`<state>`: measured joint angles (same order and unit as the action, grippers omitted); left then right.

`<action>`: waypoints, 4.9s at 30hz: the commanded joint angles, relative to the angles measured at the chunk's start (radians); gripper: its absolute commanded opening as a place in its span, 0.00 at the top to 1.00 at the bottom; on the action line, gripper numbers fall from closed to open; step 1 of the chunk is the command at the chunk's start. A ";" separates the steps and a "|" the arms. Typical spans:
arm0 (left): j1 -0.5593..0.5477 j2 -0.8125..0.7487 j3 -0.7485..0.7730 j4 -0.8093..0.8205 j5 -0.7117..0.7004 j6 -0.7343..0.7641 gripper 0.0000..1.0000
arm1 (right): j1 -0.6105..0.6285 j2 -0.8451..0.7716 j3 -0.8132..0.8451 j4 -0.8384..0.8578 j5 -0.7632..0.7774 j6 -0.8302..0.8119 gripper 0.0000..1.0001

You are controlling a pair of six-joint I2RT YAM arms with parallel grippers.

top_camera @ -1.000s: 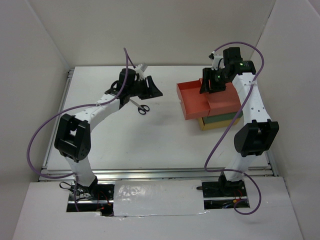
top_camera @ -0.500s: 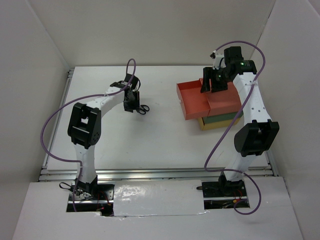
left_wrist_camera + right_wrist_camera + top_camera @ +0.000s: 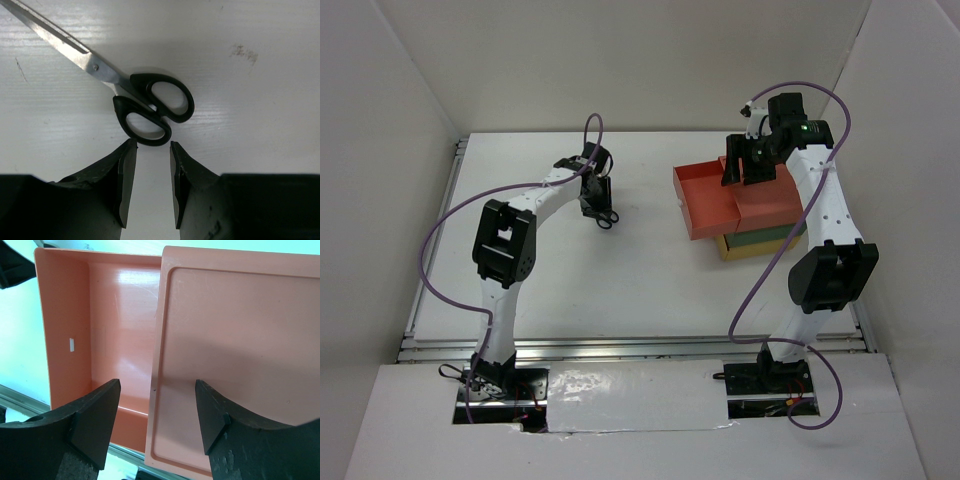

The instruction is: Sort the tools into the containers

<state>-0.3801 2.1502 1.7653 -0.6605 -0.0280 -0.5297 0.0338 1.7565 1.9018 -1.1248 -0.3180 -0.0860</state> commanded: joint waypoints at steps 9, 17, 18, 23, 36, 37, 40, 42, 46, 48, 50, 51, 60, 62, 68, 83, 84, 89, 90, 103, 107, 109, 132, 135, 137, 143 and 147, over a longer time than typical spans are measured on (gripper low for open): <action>0.006 0.020 0.003 -0.001 -0.044 -0.016 0.58 | -0.006 -0.025 0.025 -0.007 0.008 -0.009 0.30; 0.015 0.045 -0.003 -0.002 -0.059 -0.019 0.58 | -0.006 -0.026 0.039 -0.012 -0.001 -0.014 0.29; 0.015 0.046 -0.006 0.001 -0.055 -0.018 0.58 | -0.006 -0.029 0.037 -0.010 -0.001 -0.014 0.28; 0.021 0.066 0.003 0.002 -0.062 -0.023 0.58 | -0.005 -0.040 0.036 -0.009 -0.021 -0.020 0.26; 0.040 0.070 -0.035 0.024 -0.016 -0.027 0.85 | -0.006 -0.077 0.069 0.009 -0.066 -0.032 0.21; 0.040 0.062 -0.046 0.024 -0.018 -0.029 0.86 | -0.006 -0.083 0.066 0.017 -0.066 -0.028 0.19; 0.044 0.033 -0.032 0.018 -0.015 -0.029 0.90 | -0.008 -0.115 0.043 0.059 -0.052 -0.008 0.15; 0.055 0.010 0.002 0.001 -0.003 -0.021 0.96 | -0.006 -0.135 0.043 0.082 -0.050 0.006 0.12; 0.073 -0.074 -0.006 0.030 0.019 0.000 1.00 | -0.006 -0.186 0.046 0.132 -0.084 0.014 0.11; 0.078 -0.148 -0.036 0.057 0.048 0.005 1.00 | -0.006 -0.219 0.040 0.169 -0.131 0.019 0.11; 0.076 -0.223 -0.055 0.061 0.054 0.016 1.00 | -0.008 -0.259 0.031 0.212 -0.164 0.040 0.11; 0.076 -0.248 -0.062 0.067 0.063 0.019 1.00 | -0.006 -0.268 0.014 0.227 -0.182 0.046 0.11; 0.023 -0.565 -0.167 0.190 0.122 0.062 1.00 | 0.109 -0.223 0.032 0.322 -0.457 0.232 0.07; -0.006 -0.607 -0.184 0.223 0.116 0.074 1.00 | 0.159 -0.189 0.066 0.321 -0.475 0.270 0.06; -0.060 -0.696 -0.204 0.246 0.131 0.096 1.00 | 0.302 -0.069 0.102 0.344 -0.443 0.339 0.09; -0.140 -0.708 -0.216 0.251 0.192 0.074 1.00 | 0.420 0.043 0.131 0.372 -0.423 0.350 0.37; -0.141 -0.708 -0.213 0.251 0.192 0.073 1.00 | 0.420 0.046 0.131 0.372 -0.421 0.351 0.38; -0.144 -0.707 -0.211 0.251 0.195 0.069 1.00 | 0.425 0.052 0.122 0.373 -0.420 0.351 0.65; -0.144 -0.708 -0.211 0.252 0.192 0.068 1.00 | 0.423 0.051 0.115 0.375 -0.420 0.351 0.70; -0.066 -0.724 -0.214 0.233 0.087 0.080 0.01 | 0.284 -0.179 -0.028 0.281 -0.308 0.286 1.00; -0.019 -0.742 -0.236 0.236 0.033 0.108 0.01 | 0.207 -0.340 -0.196 0.246 -0.138 0.204 1.00; -0.006 -0.748 -0.247 0.248 0.034 0.112 0.01 | 0.209 -0.365 -0.249 0.235 -0.023 0.195 1.00; 0.044 -0.728 -0.283 0.268 0.134 0.097 0.01 | 0.170 -0.146 -0.231 0.224 0.056 0.407 1.00; 0.055 -0.710 -0.279 0.268 0.157 0.070 0.01 | 0.155 -0.129 -0.233 0.215 0.017 0.425 0.98; 0.064 -0.698 -0.279 0.271 0.171 0.060 0.01 | 0.149 -0.123 -0.231 0.209 0.004 0.431 0.98; 0.083 -0.678 -0.277 0.275 0.184 0.037 0.01 | 0.132 -0.147 -0.268 0.209 0.000 0.459 0.94; 0.084 -0.670 -0.277 0.285 0.183 0.028 0.01 | 0.133 -0.157 -0.279 0.212 -0.012 0.469 0.91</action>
<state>-0.3016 1.4780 1.4788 -0.4259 0.1337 -0.4793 0.1711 1.6348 1.6295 -0.9115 -0.3058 0.3603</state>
